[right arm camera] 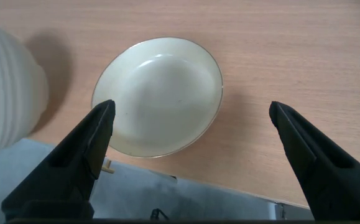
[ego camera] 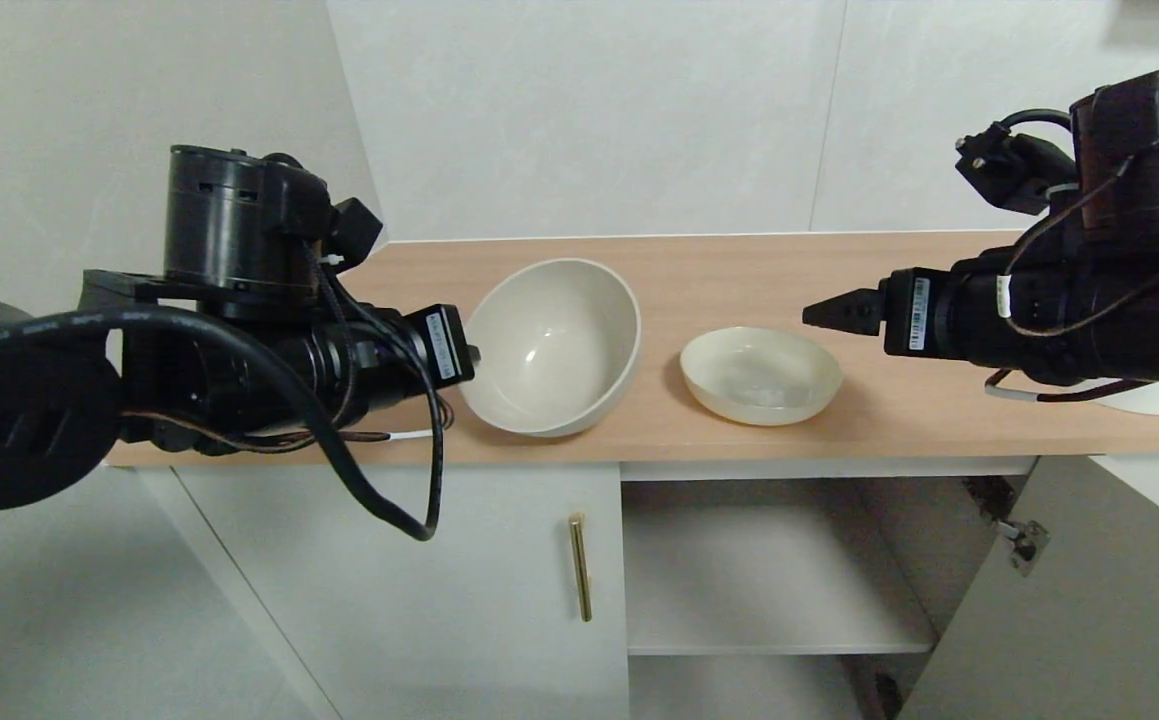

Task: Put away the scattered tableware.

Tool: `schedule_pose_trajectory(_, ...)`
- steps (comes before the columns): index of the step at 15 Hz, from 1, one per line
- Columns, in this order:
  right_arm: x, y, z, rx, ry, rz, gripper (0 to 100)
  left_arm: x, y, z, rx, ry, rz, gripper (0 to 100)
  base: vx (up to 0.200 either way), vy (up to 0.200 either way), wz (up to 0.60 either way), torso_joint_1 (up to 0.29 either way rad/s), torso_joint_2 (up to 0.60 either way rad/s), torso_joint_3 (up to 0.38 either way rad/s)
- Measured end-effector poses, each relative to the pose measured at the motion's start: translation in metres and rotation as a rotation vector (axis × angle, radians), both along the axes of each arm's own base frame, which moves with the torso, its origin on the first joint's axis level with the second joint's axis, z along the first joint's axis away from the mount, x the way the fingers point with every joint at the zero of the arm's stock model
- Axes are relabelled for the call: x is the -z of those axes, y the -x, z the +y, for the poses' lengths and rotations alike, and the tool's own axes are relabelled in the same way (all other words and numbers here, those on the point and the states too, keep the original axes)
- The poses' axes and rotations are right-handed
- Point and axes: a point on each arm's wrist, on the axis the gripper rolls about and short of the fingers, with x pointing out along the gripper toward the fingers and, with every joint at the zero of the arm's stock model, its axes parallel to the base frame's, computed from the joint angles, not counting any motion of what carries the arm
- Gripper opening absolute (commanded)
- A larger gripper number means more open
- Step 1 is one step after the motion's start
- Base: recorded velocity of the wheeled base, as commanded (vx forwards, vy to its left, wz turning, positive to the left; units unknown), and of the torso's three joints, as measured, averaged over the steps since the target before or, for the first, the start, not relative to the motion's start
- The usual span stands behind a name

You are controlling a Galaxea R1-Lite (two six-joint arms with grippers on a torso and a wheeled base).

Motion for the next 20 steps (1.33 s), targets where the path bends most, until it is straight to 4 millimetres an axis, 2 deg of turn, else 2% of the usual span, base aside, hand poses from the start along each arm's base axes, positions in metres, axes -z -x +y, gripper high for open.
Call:
schedule_pose_trajectory(9, 0.034, -0.043, 0.007, 0.145, 0.094, 0.072, 100, -0.012, 0.022, 0.008, 0.075, 0.044, -0.026, 0, 0.000, 0.000, 0.00, 0.000, 0.00, 0.000)
schedule_pose_trajectory(15, 0.047, -0.054, 0.010, 0.148, 0.111, 0.104, 100, -0.016, 0.027, 0.011, 0.079, 0.052, -0.038, 0, 0.000, 0.000, 0.00, 0.000, 0.00, 0.000)
schedule_pose_trajectory(16, 0.048, -0.055, 0.010, 0.147, 0.113, 0.107, 0, -0.017, 0.027, 0.011, 0.079, 0.052, -0.039, 0, 0.000, 0.000, 0.00, 0.000, 0.00, 0.000)
schedule_pose_trajectory(20, 0.049, -0.059, 0.012, 0.147, 0.106, 0.110, 0, -0.018, 0.028, 0.012, 0.078, 0.054, -0.043, 0, 0.000, 0.000, 0.00, 0.000, 0.00, 0.000)
